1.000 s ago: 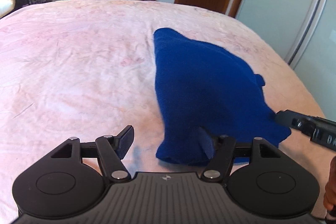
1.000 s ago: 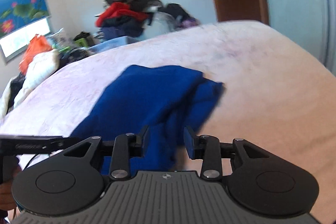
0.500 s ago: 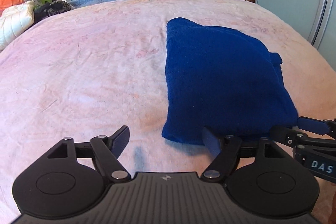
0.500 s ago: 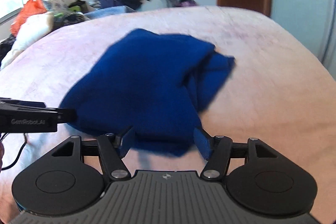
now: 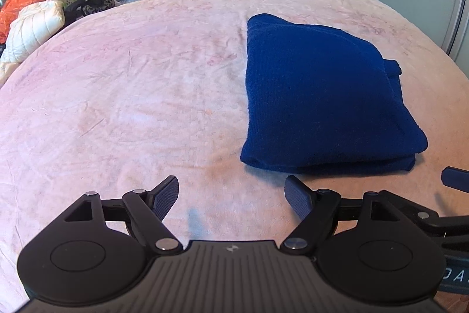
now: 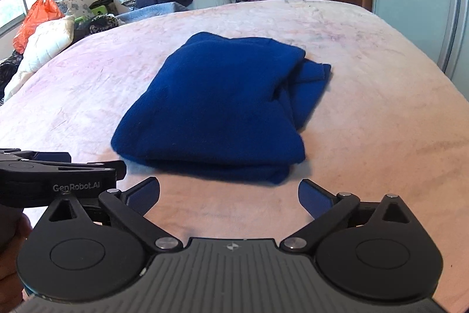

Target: Fold small clothes

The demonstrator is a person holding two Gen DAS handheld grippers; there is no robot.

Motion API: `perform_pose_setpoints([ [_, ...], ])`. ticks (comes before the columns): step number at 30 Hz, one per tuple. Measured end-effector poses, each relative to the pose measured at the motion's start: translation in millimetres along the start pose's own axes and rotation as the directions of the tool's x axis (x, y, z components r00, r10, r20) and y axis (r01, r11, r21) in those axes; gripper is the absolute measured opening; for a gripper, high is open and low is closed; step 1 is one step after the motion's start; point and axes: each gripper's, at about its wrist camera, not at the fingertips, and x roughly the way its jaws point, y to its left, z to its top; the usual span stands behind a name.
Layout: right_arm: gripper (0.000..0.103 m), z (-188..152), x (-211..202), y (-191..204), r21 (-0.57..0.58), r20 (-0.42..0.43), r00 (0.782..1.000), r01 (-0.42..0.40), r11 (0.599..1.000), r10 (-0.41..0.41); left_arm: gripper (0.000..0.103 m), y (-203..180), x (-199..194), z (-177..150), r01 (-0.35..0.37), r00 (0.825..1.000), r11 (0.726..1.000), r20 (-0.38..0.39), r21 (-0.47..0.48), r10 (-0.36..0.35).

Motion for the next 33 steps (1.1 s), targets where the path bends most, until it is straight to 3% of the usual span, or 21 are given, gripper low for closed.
perform_pose_setpoints([
  [4,0.102,-4.2,-3.1,6.3,-0.023,-0.009,0.999,0.041,0.999,-0.041,0.08,2.0,-2.2,-0.8,-0.004,1.0,1.0,-0.008,-0.009,0.004],
  [12,0.102,-6.0,-2.2,-1.4,0.04,-0.05,0.996,0.071,0.997,-0.069,0.08,4.1,-1.1,-2.5,0.006,0.999,1.0,-0.036,-0.029,-0.007],
  [33,0.102,-10.0,1.8,-2.3,0.03,-0.065,0.997,0.052,0.998,-0.05,0.08,1.9,5.2,-5.1,0.0,0.998,1.0,-0.071,-0.022,-0.001],
])
